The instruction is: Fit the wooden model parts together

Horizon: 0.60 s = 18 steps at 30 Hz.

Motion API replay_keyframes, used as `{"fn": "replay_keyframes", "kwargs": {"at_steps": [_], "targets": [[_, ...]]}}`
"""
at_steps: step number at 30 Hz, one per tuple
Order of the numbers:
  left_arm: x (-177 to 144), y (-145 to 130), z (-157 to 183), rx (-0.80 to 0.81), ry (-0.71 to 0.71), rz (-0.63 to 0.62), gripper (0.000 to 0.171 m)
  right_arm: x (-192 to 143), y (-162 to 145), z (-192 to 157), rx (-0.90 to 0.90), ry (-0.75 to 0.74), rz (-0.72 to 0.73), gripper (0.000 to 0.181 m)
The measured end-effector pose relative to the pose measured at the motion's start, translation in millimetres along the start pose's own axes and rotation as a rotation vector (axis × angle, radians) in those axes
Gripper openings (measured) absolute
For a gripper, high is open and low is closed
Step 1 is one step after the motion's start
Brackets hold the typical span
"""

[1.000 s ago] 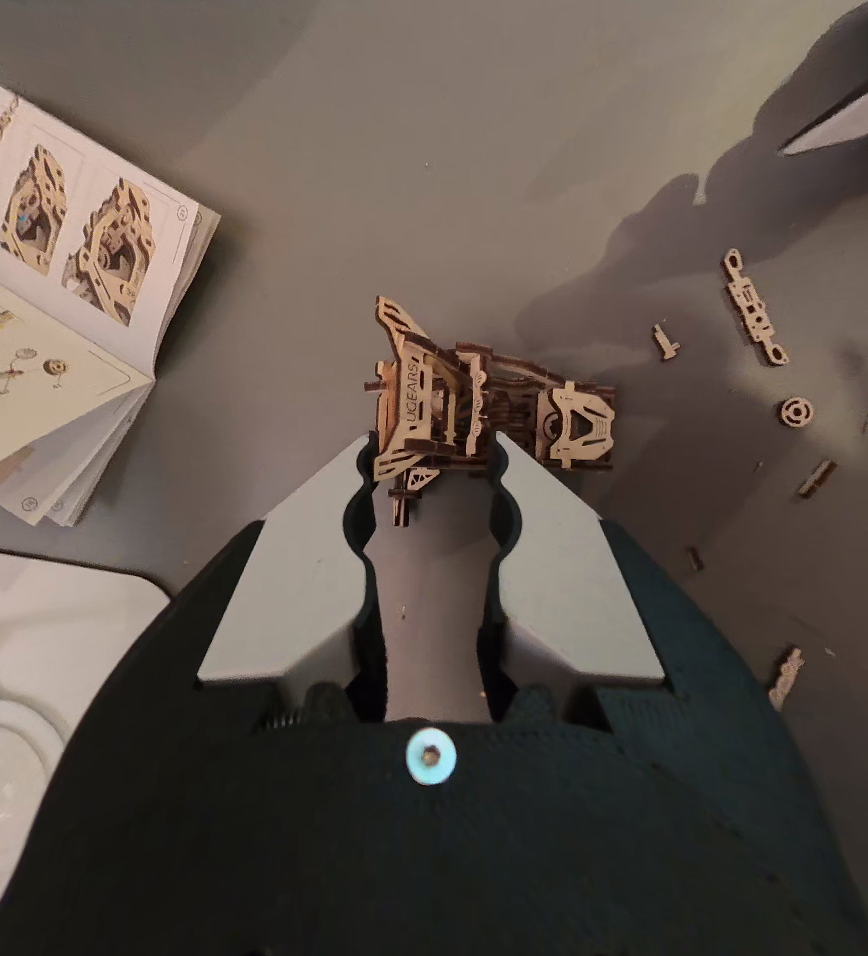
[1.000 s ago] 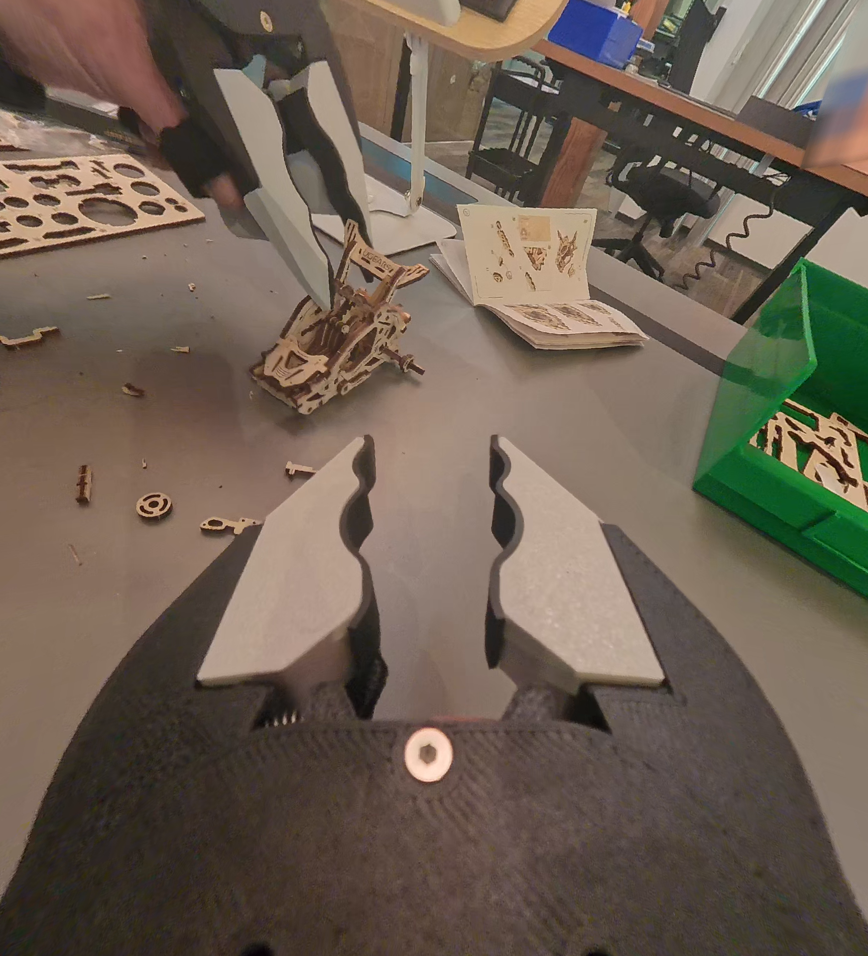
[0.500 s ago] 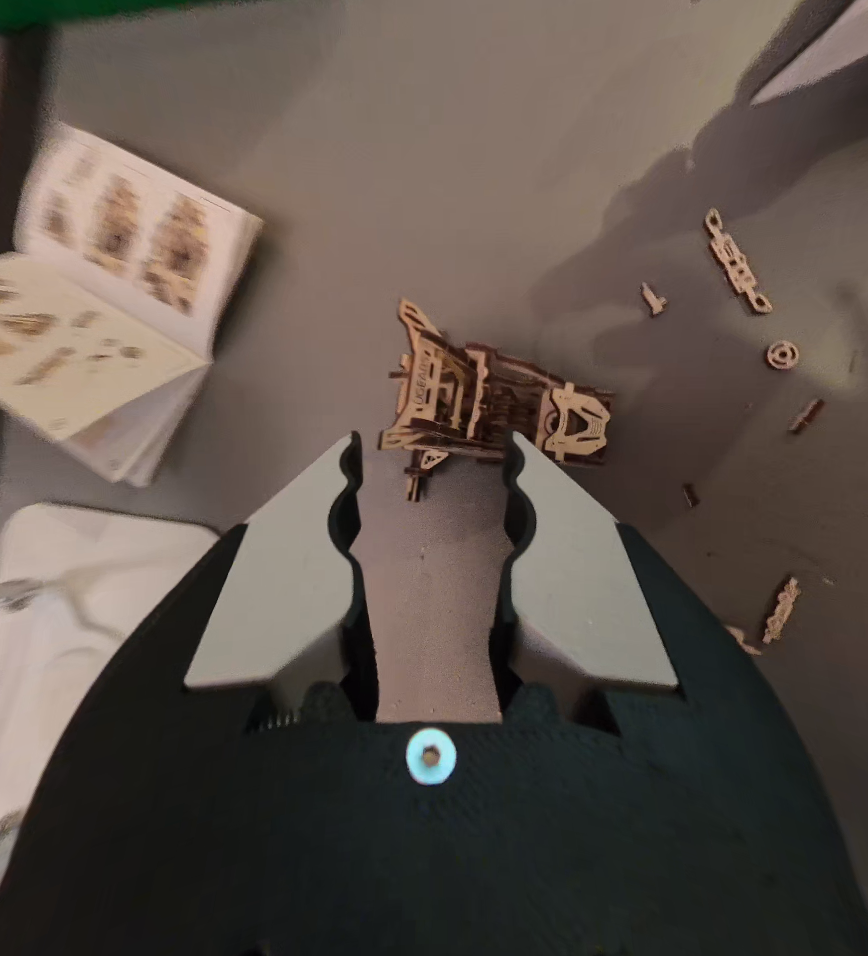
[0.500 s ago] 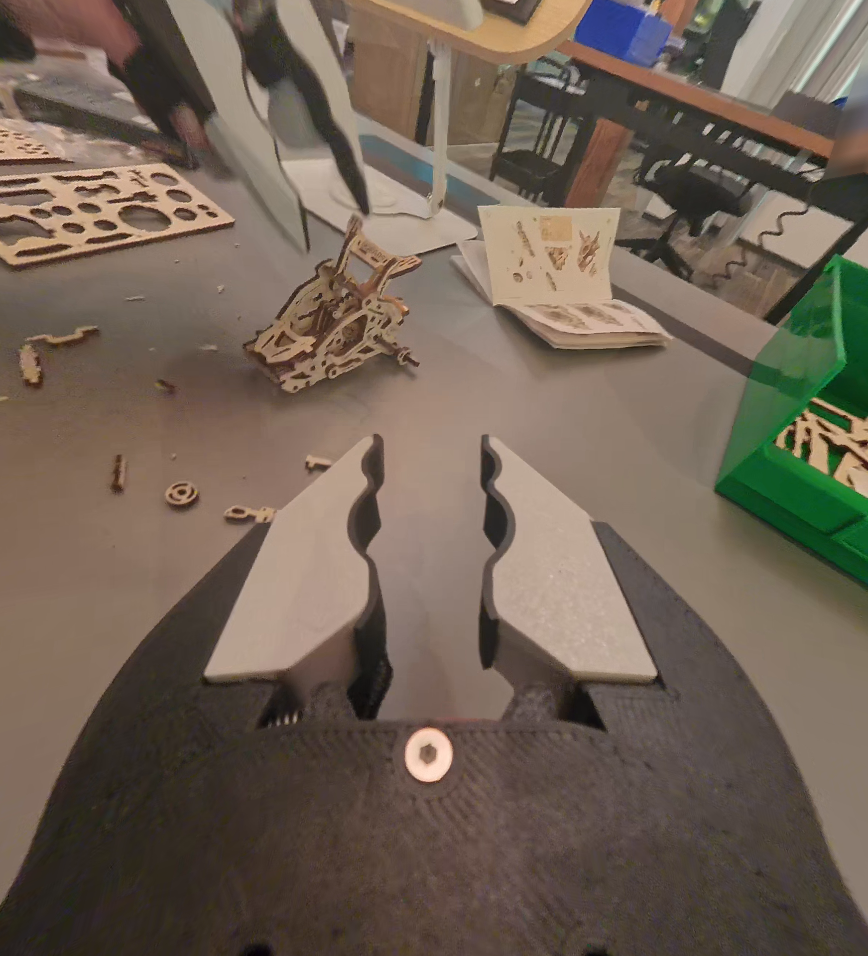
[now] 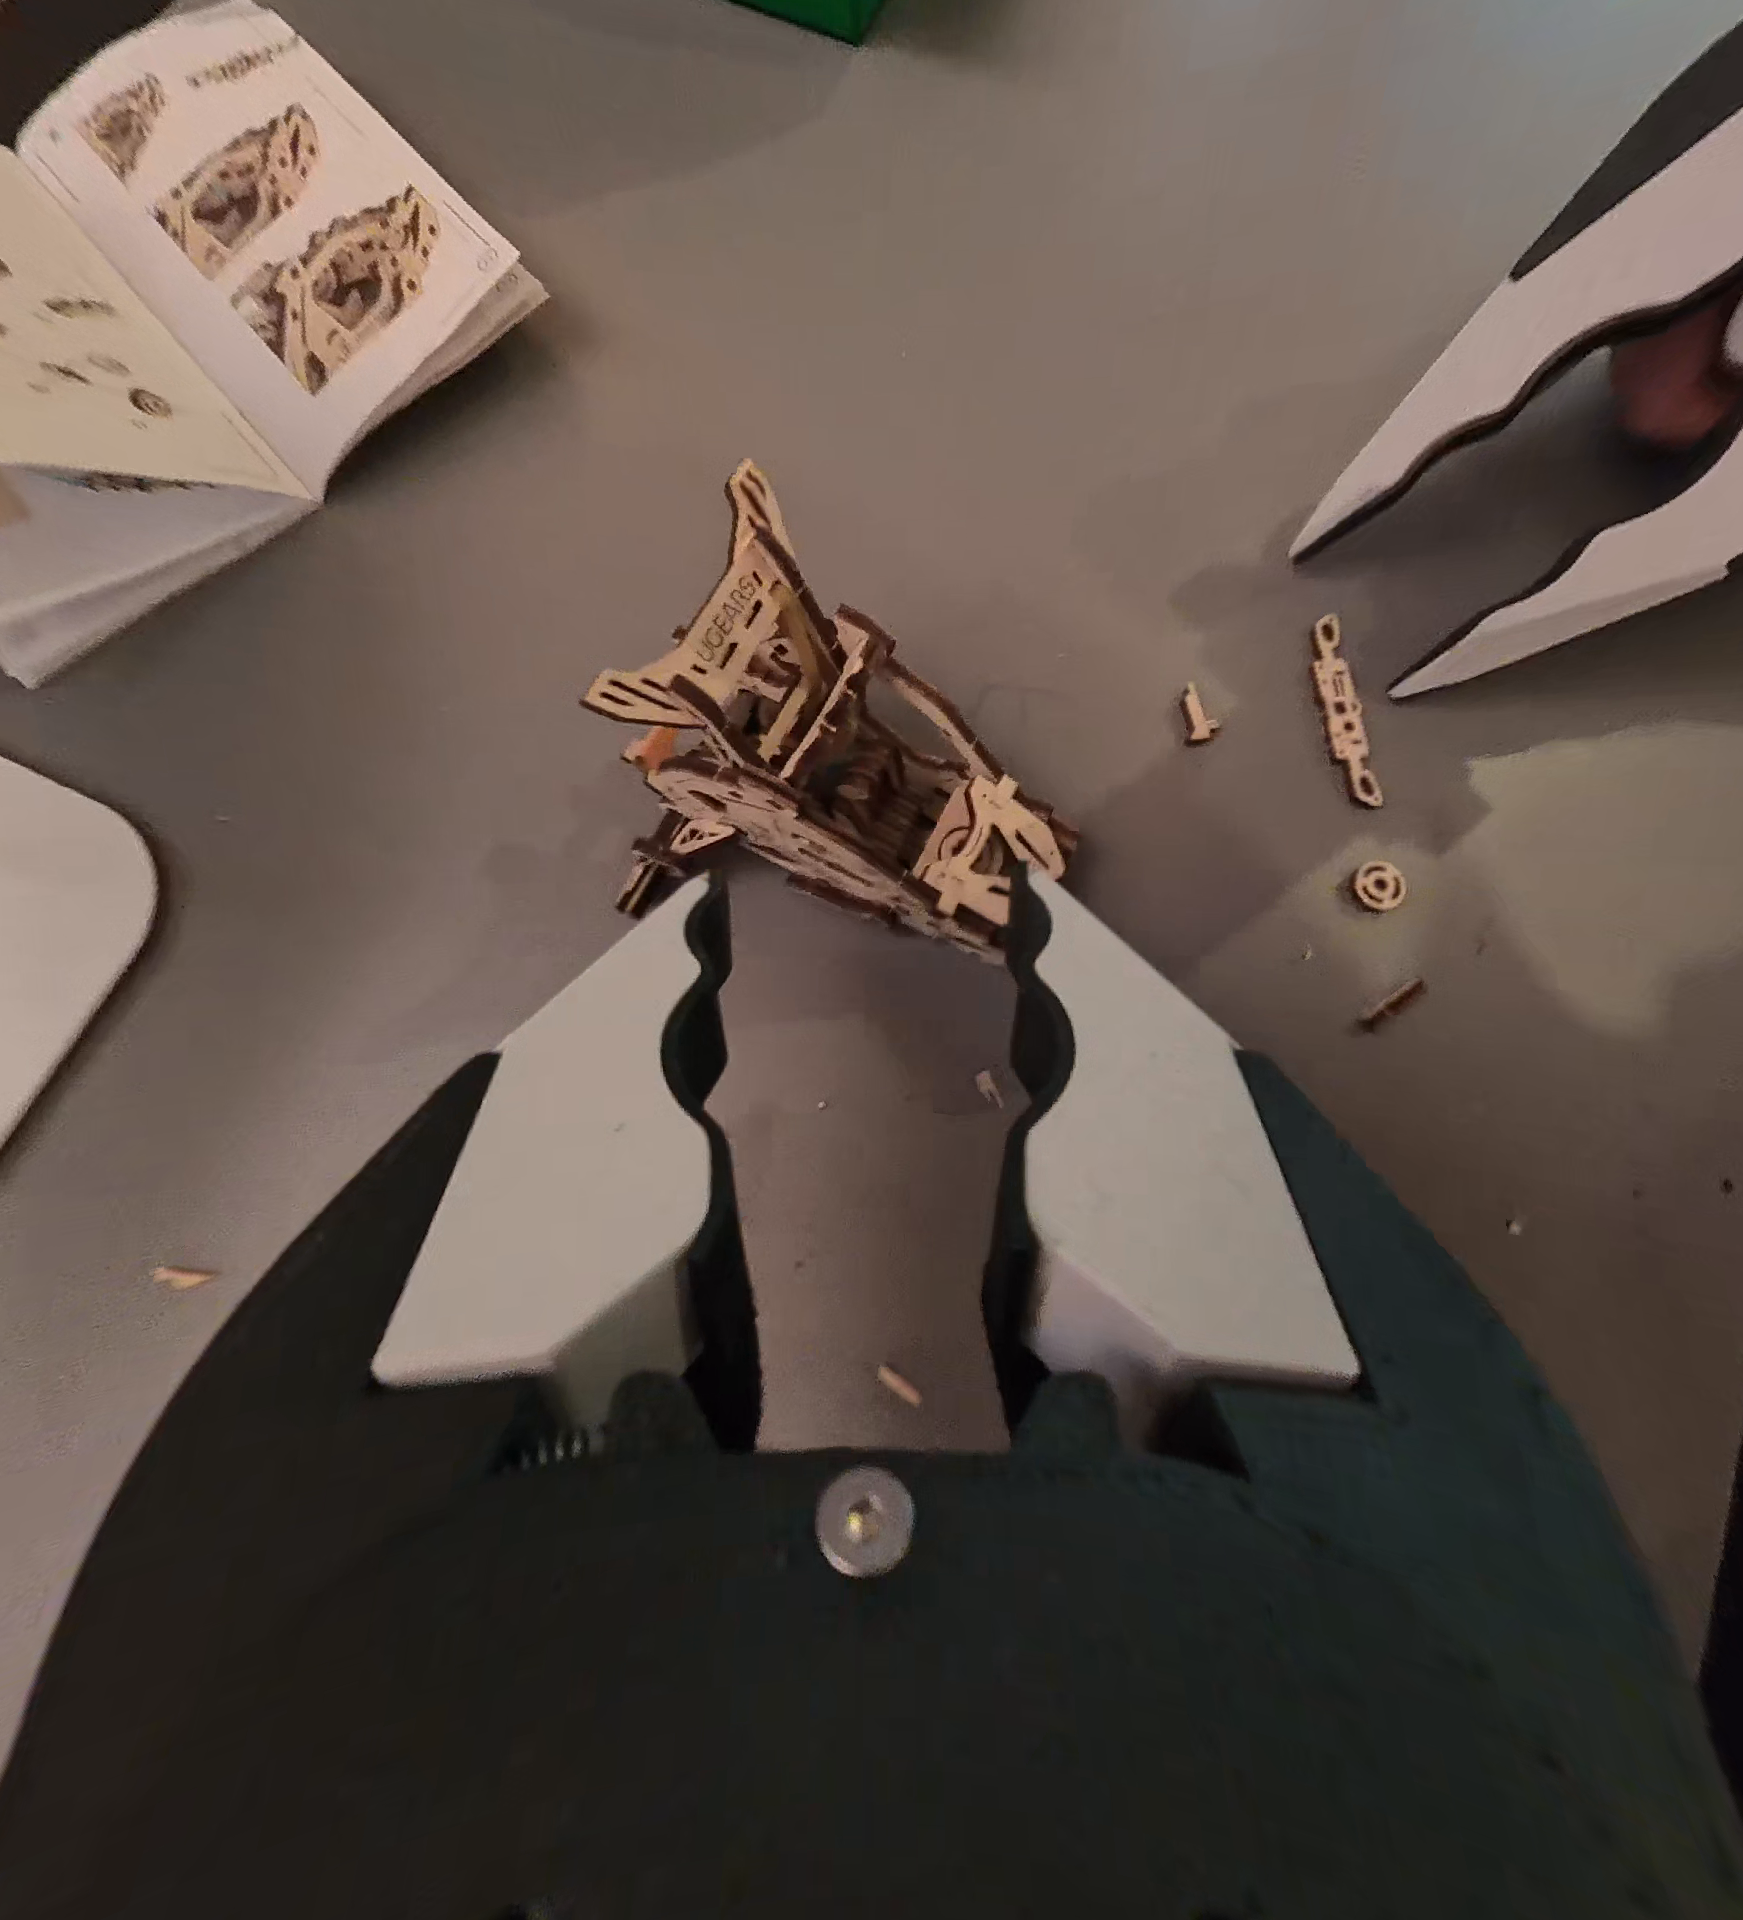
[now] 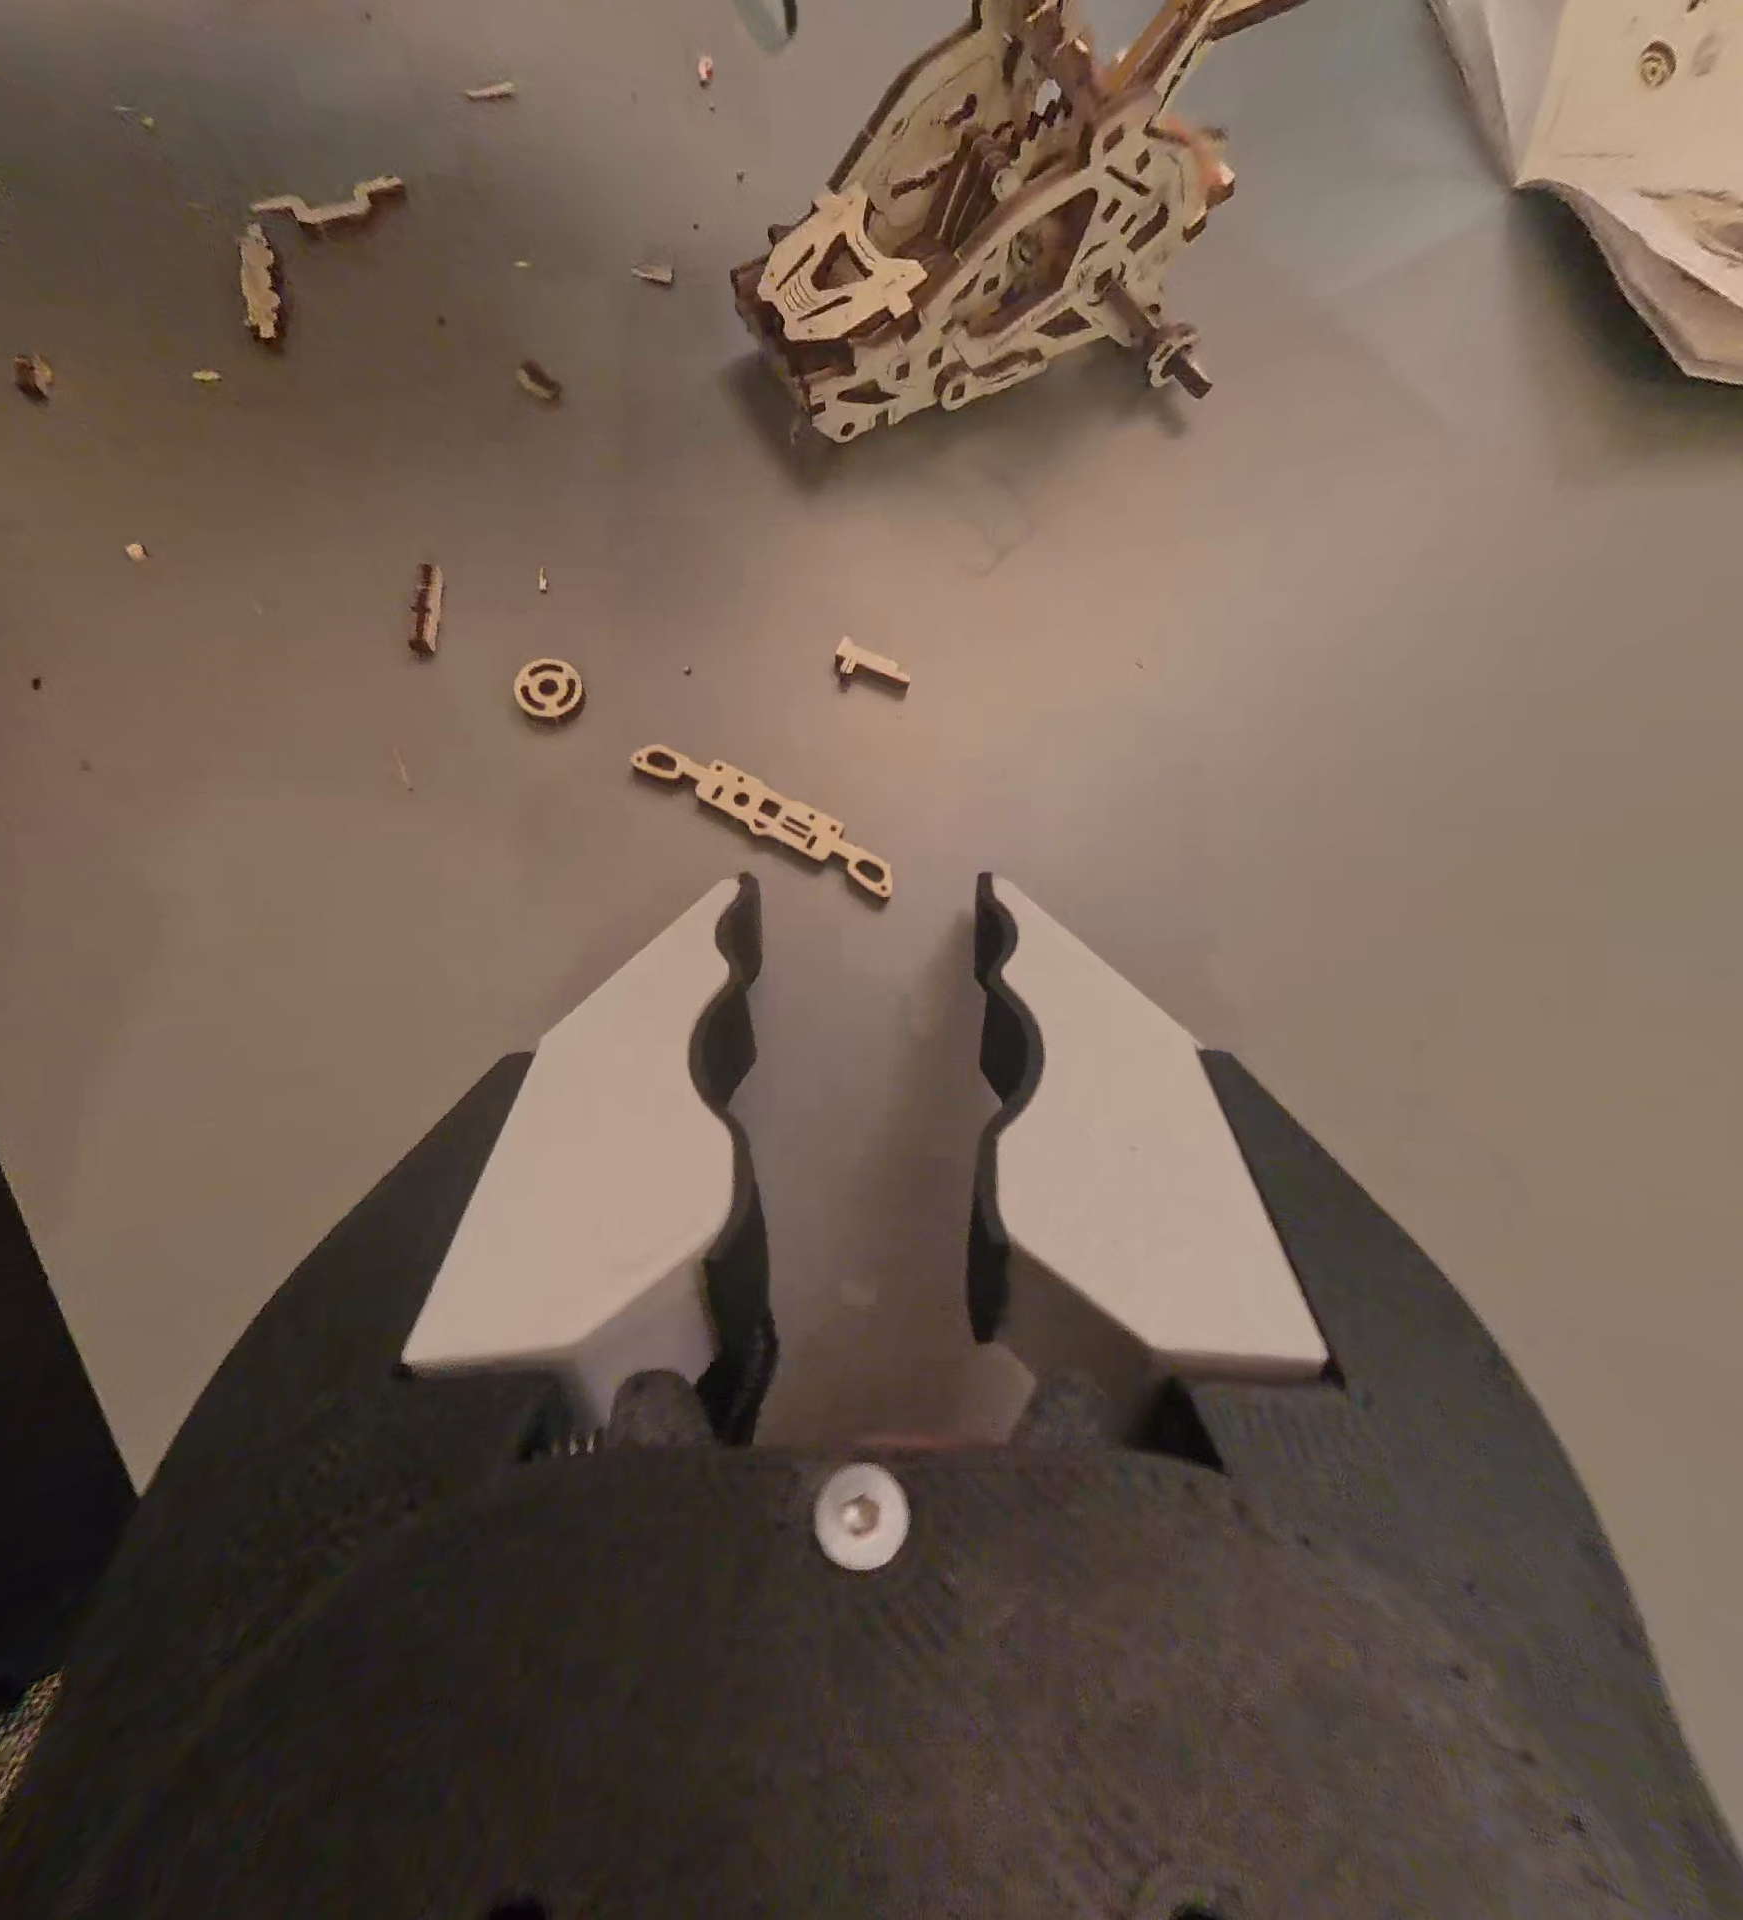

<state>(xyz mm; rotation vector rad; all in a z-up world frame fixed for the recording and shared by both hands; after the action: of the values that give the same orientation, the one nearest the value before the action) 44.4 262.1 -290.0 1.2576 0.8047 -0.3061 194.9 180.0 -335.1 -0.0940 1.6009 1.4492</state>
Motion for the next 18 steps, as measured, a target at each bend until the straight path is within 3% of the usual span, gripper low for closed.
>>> {"fn": "replay_keyframes", "kwargs": {"at_steps": [4, 9, 18], "targets": [[15, -3, -3, -0.102, 0.026, -0.006, 0.048, 4, 2, -1, 0.013, 0.042, -0.009, 0.033], [22, -3, -6, -0.221, -0.027, 0.007, 0.018, 4, 2, -2, 0.015, 0.048, -0.007, 0.03], [24, 1, -7, -0.172, -0.101, -0.02, 0.008, 4, 2, -3, 0.018, 0.059, -0.009, 0.027]]}}
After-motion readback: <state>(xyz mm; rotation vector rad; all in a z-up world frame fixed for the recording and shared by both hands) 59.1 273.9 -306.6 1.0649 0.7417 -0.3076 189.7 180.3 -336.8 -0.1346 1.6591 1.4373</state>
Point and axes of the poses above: each gripper's, where its closed fingertips meet, x out along the fingers, y out of its top, z = x × y across the jaws, the point moved 2 cm from there along -x, back along the fingers, and after that the axes turned 4 degrees about -y, right-handed, at the moved point
